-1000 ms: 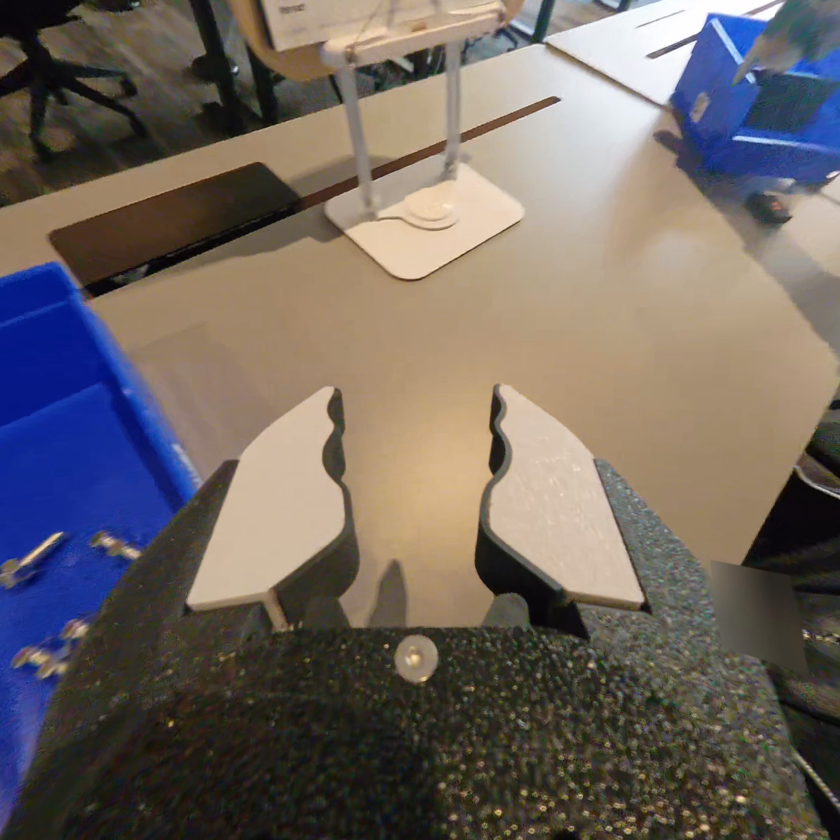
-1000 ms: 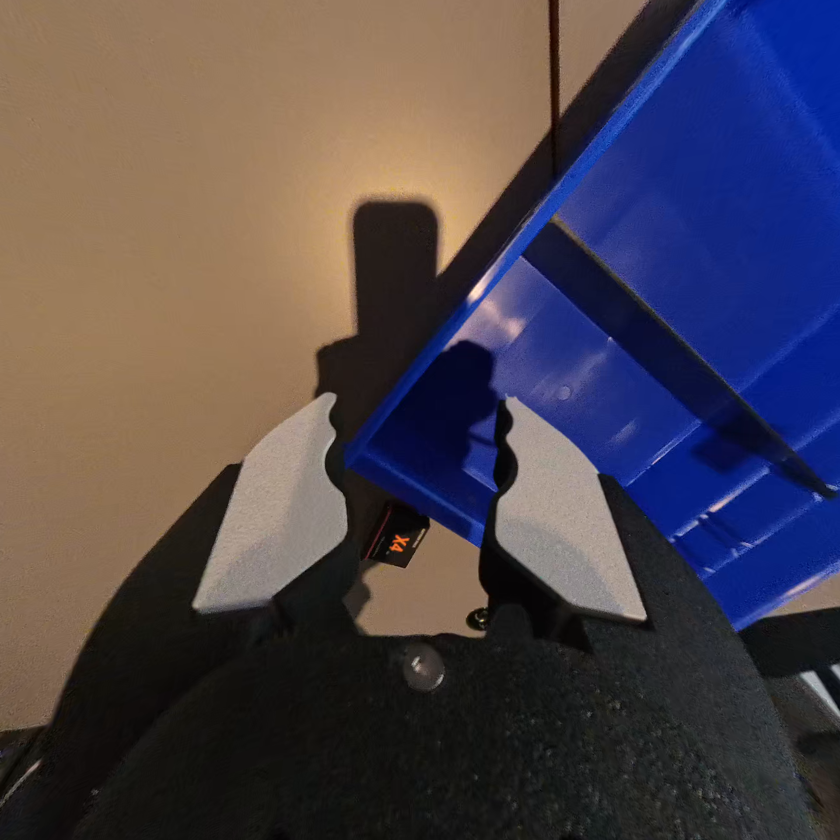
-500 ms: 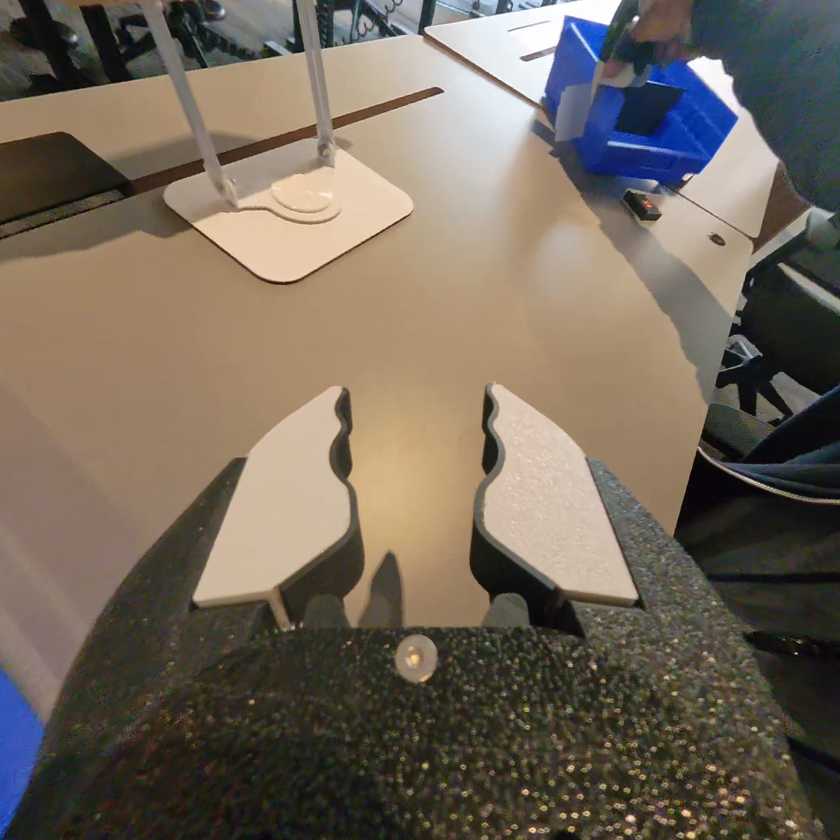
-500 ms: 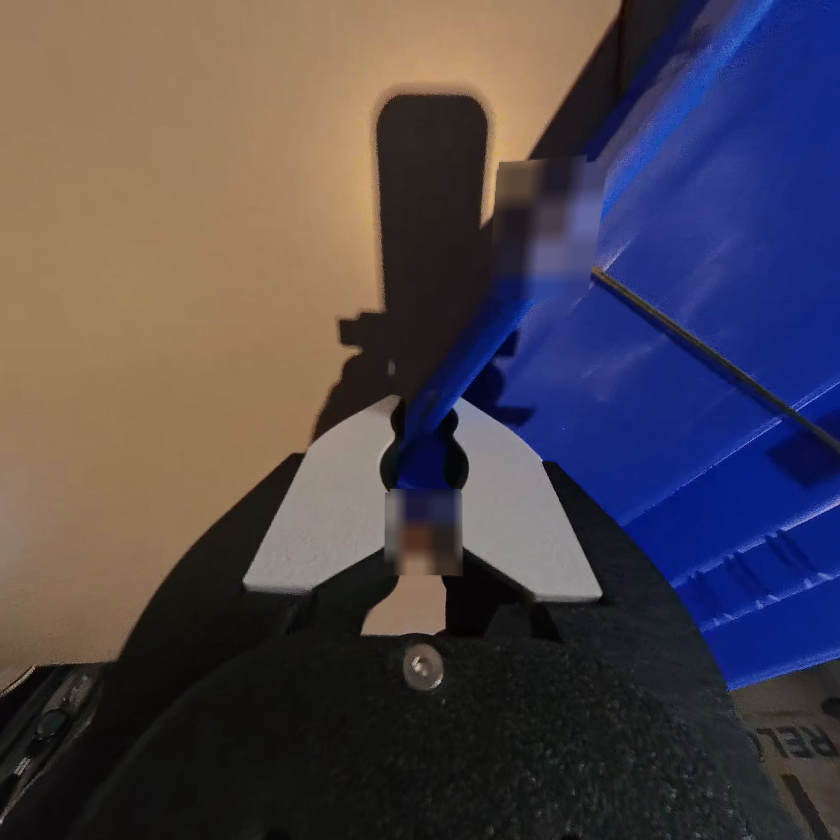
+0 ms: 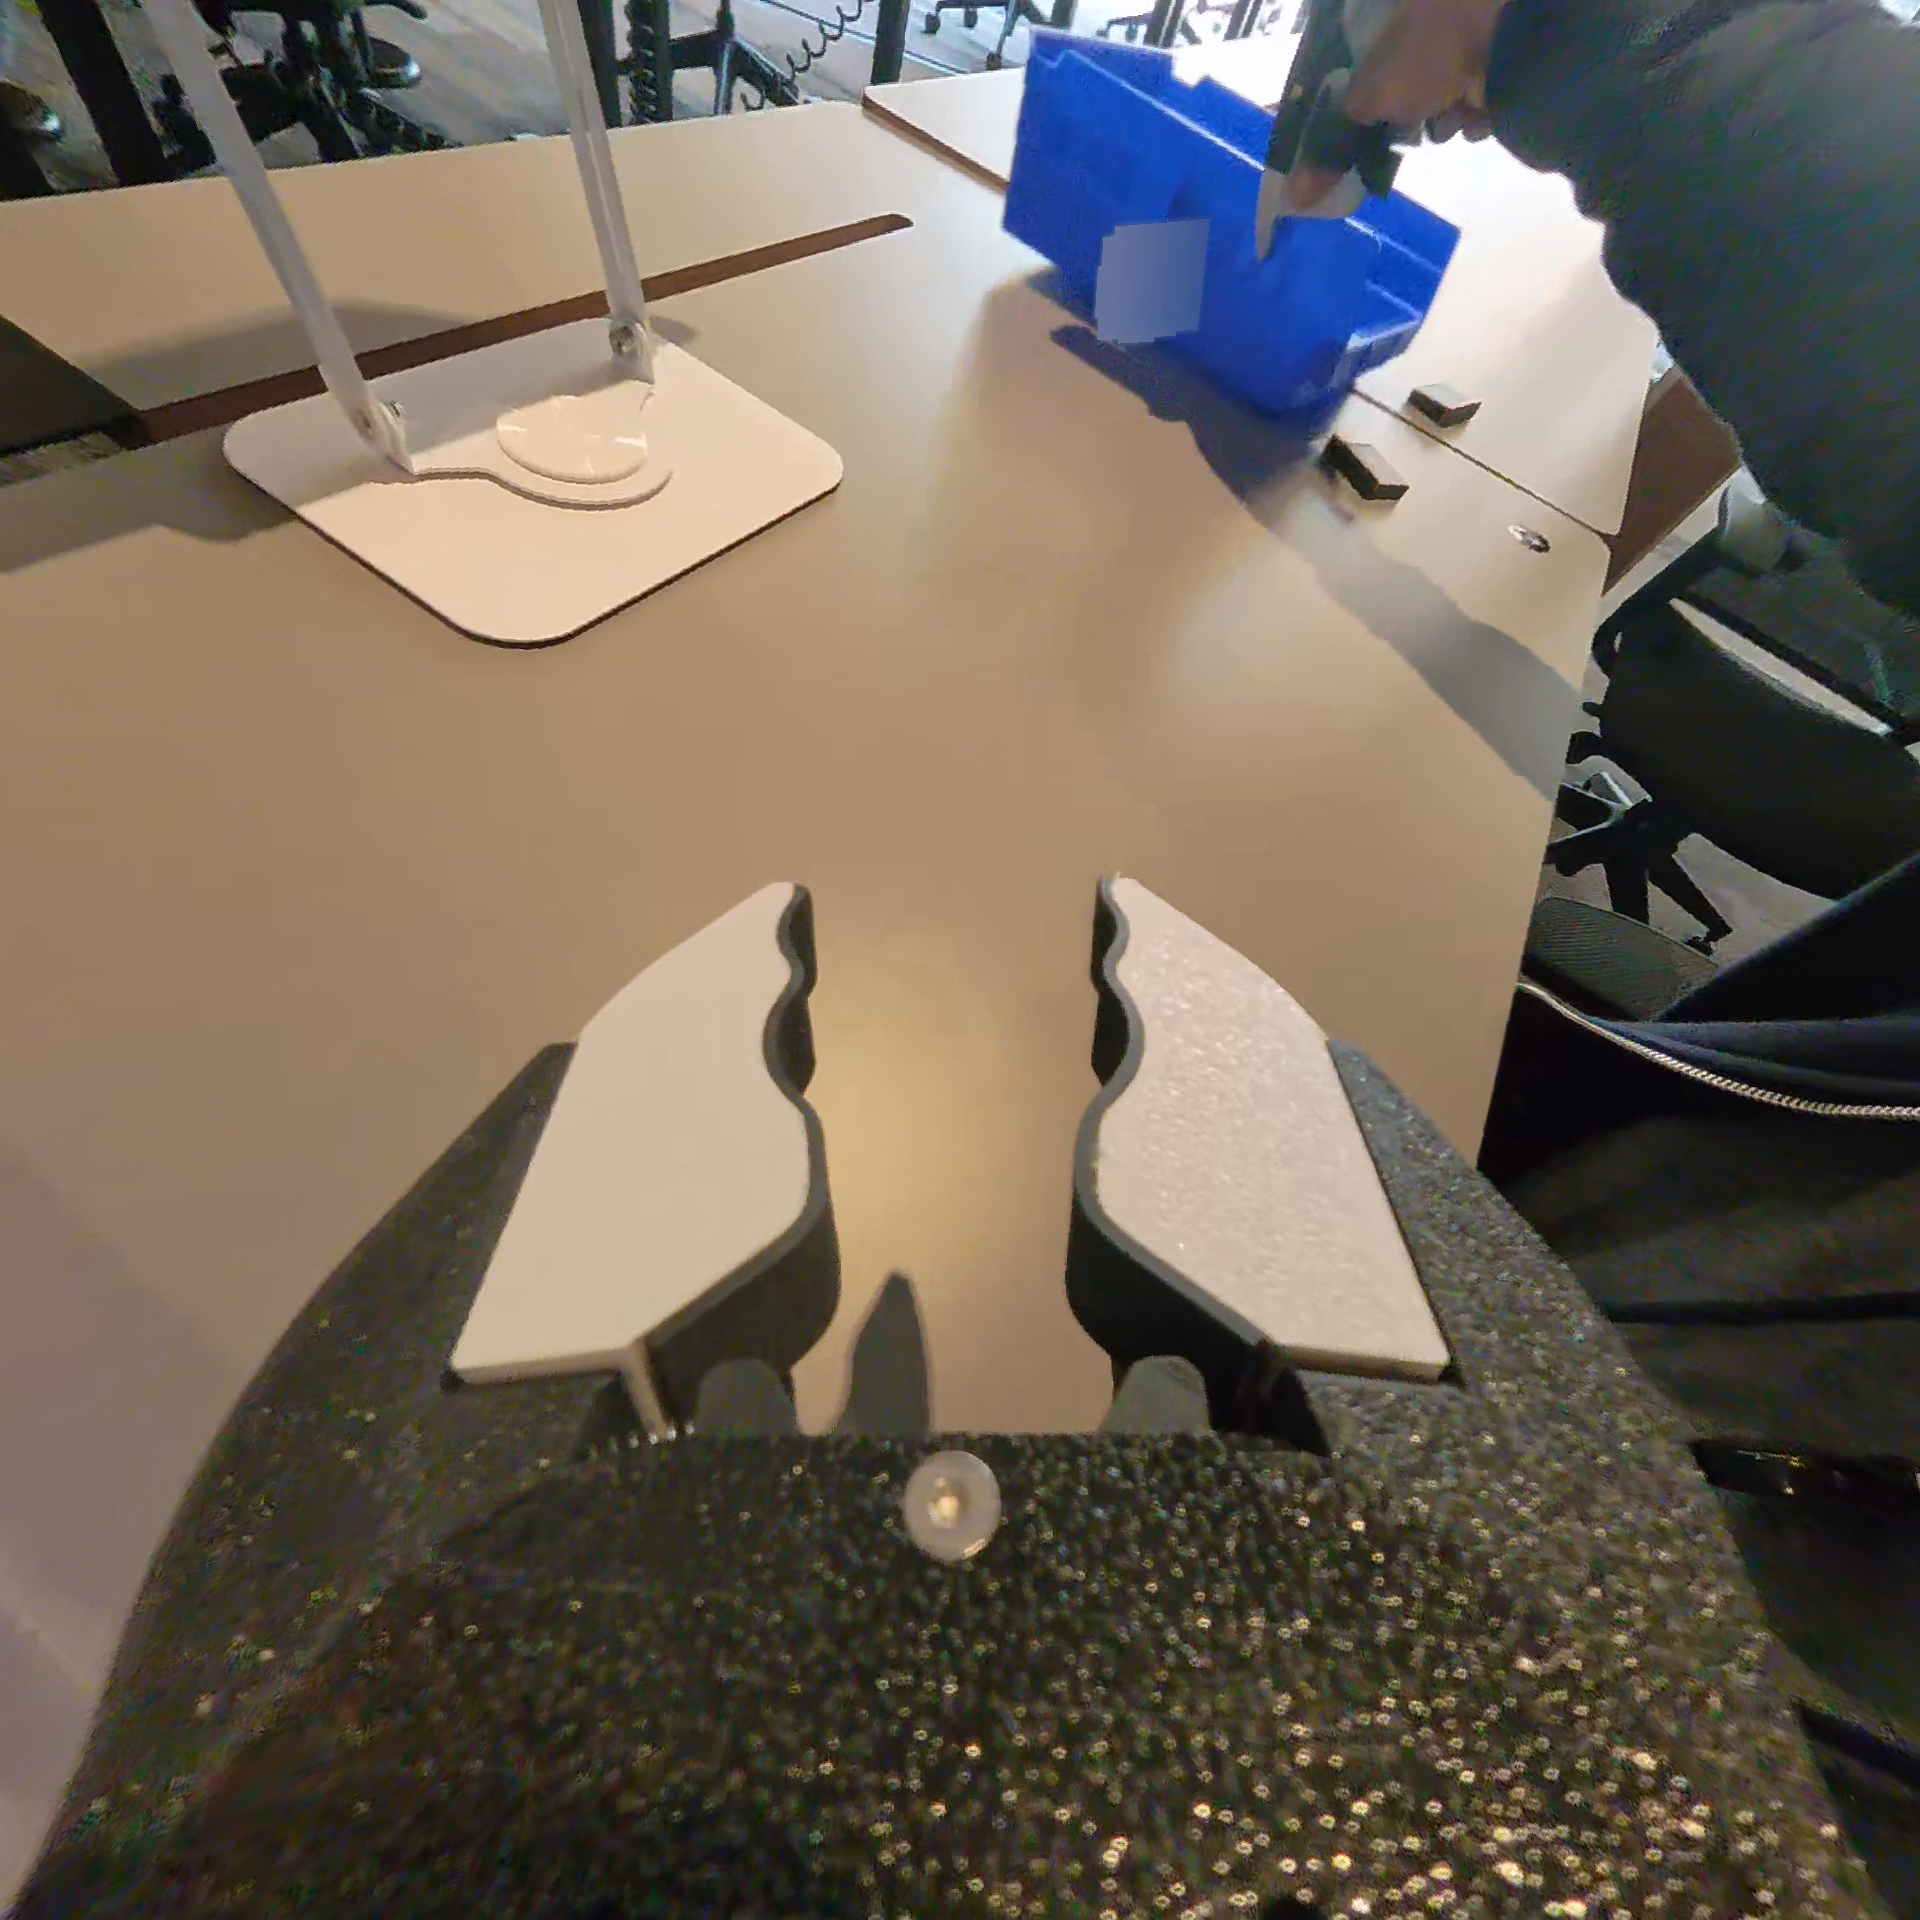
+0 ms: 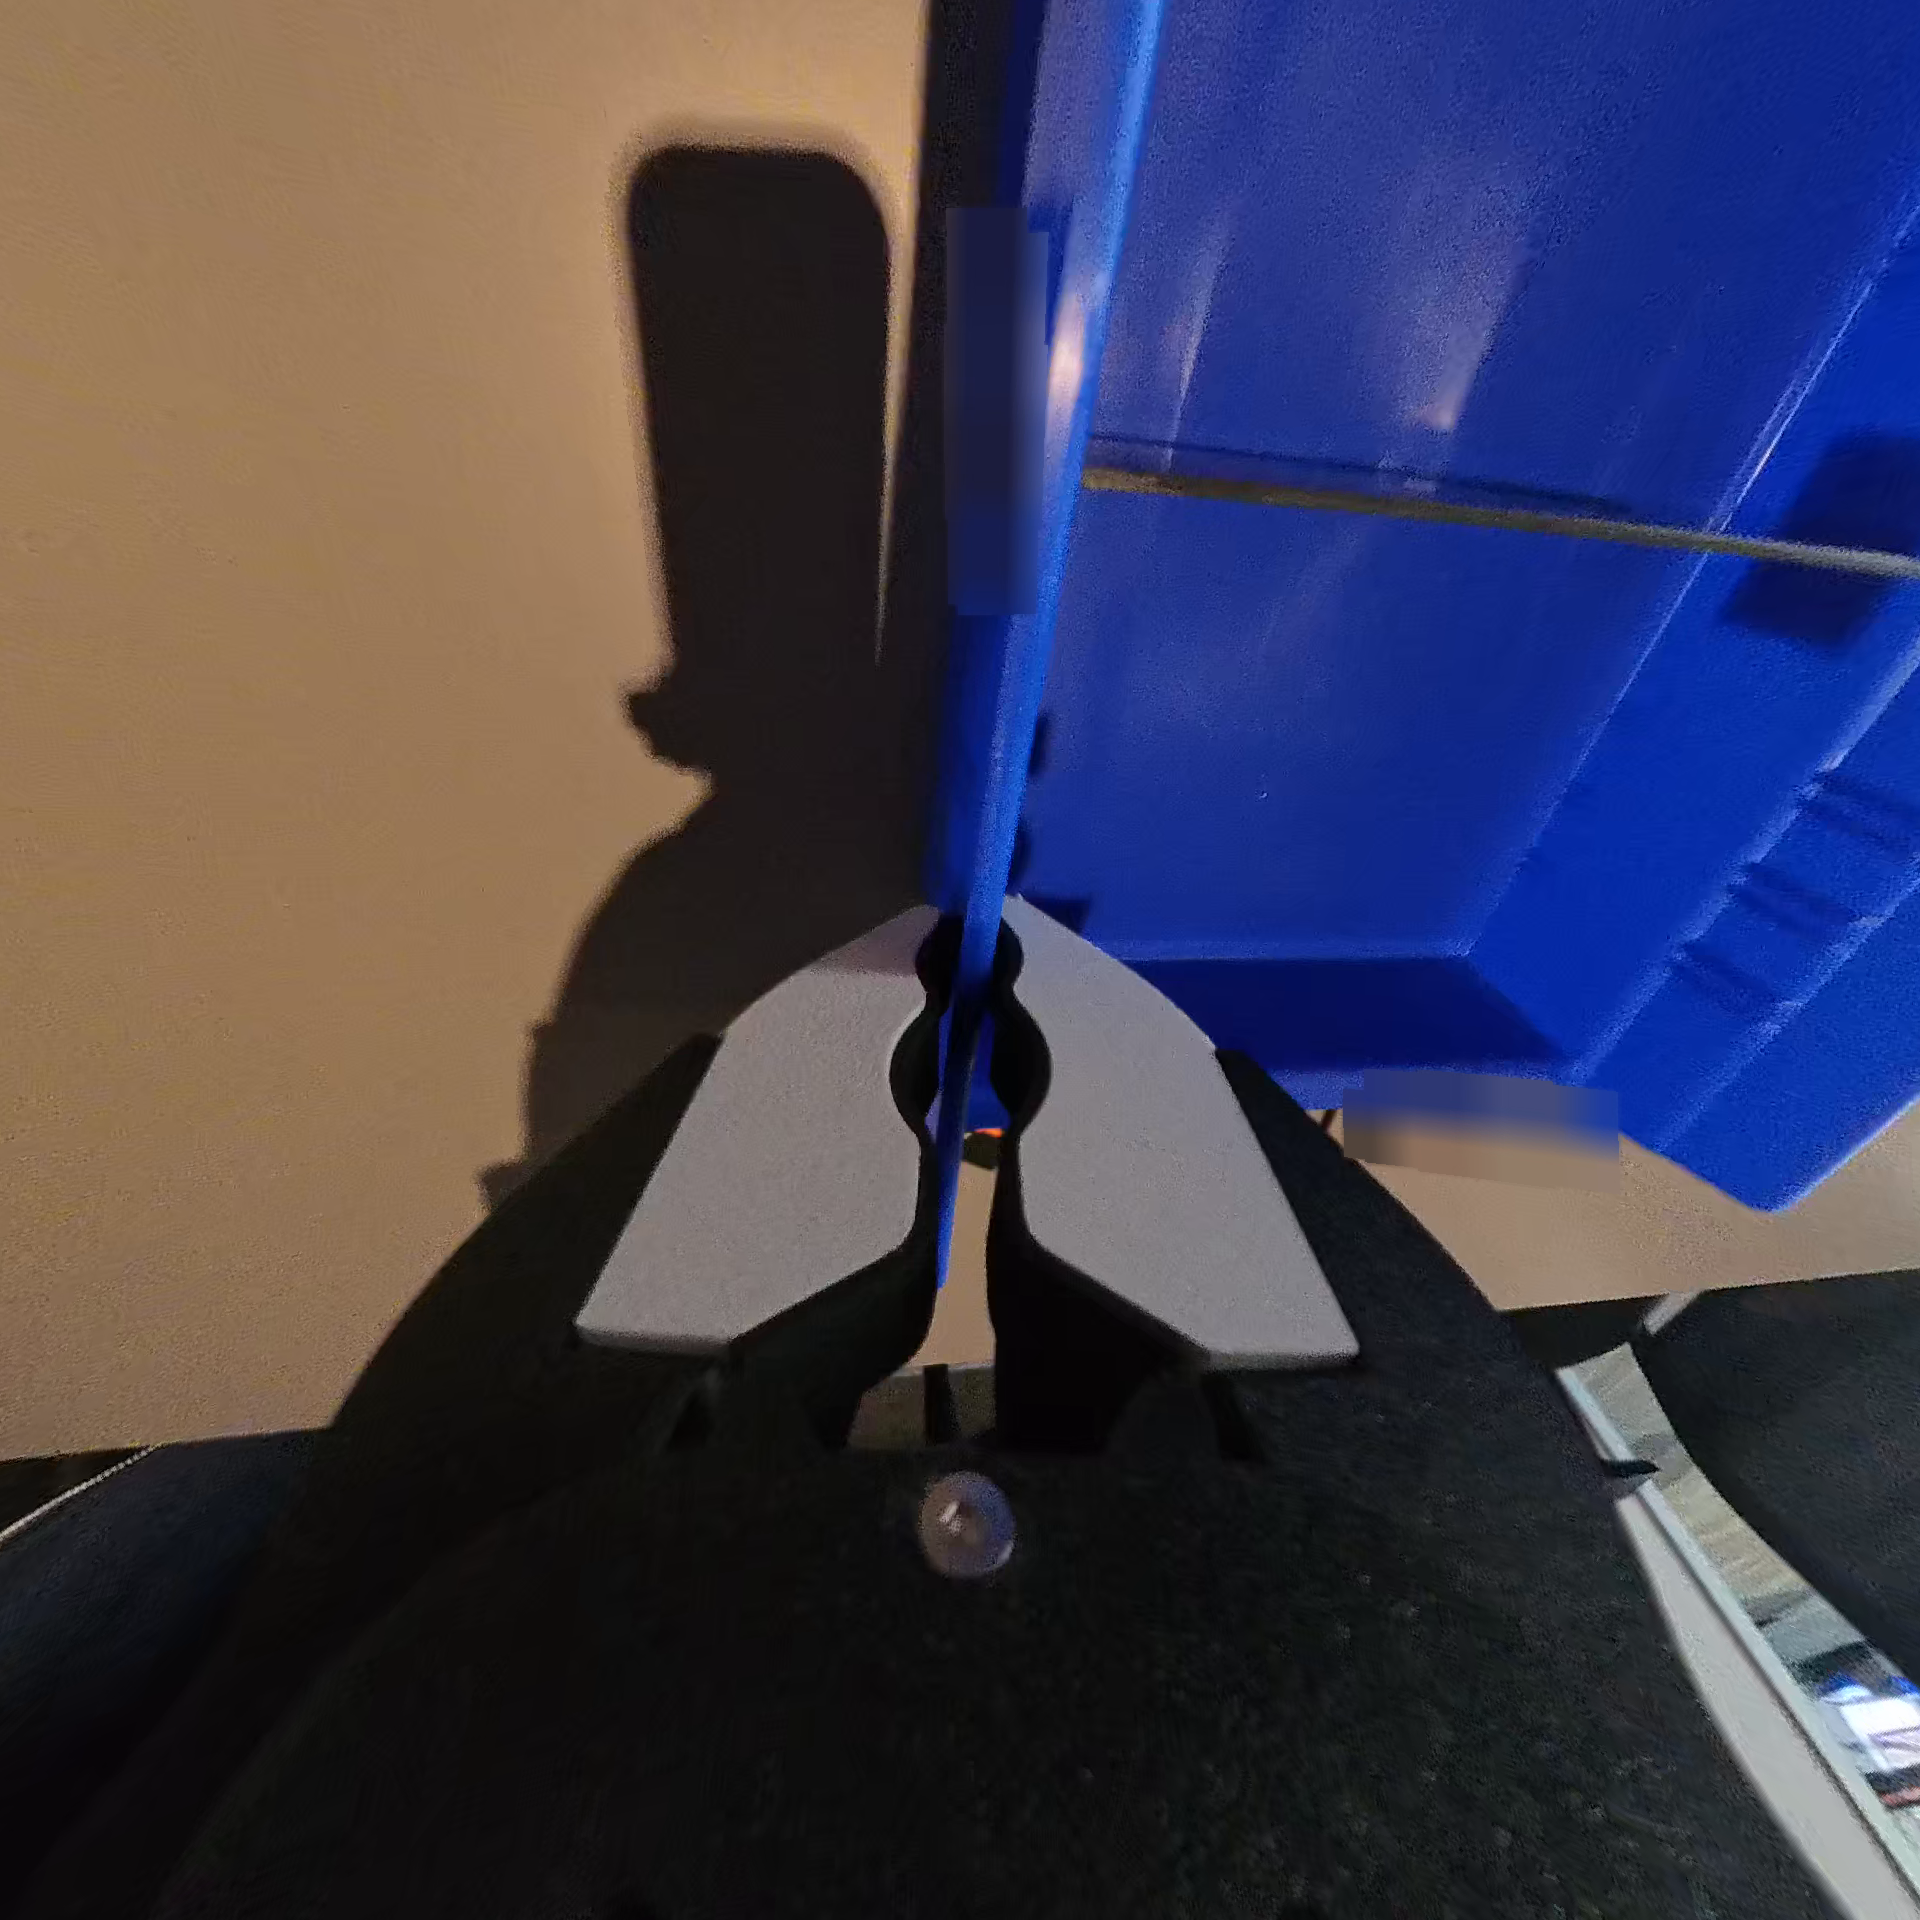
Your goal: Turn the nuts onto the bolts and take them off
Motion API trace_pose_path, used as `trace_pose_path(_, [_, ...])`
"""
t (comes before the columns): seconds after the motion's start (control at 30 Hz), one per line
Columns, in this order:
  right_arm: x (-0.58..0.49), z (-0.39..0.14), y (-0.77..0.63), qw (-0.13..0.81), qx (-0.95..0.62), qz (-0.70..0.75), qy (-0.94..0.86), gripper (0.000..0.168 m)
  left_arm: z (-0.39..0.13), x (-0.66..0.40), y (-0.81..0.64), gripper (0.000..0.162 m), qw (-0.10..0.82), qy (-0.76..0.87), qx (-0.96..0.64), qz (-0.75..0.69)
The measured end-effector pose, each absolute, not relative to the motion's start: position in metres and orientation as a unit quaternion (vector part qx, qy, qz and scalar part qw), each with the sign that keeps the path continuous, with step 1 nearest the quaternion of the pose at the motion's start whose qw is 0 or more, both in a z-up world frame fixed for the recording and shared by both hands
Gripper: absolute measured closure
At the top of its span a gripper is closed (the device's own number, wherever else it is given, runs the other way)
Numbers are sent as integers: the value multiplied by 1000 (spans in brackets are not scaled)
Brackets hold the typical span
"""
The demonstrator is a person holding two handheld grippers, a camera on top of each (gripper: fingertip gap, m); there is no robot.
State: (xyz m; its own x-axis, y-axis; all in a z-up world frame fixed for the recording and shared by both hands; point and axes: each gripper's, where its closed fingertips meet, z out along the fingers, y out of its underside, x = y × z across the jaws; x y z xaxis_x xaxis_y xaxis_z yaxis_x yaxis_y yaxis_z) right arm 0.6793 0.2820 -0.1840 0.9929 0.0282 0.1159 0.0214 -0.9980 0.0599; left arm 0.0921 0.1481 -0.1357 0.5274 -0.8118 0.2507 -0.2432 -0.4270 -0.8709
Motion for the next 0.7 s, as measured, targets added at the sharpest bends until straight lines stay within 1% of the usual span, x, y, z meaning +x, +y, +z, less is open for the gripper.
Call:
trace_pose_path(0.43, [543,-190,256,63,989,52,126,165,-125,105,122,115,428,358,-737,-380])
trace_pose_path(0.63, [485,-189,230,48,986,18,156,165,-122,100,113,115,433,361,-726,-395])
trace_pose_path(0.7, [467,-187,227,26,986,3,167,164,-120,98,111,115,436,361,-721,-401])
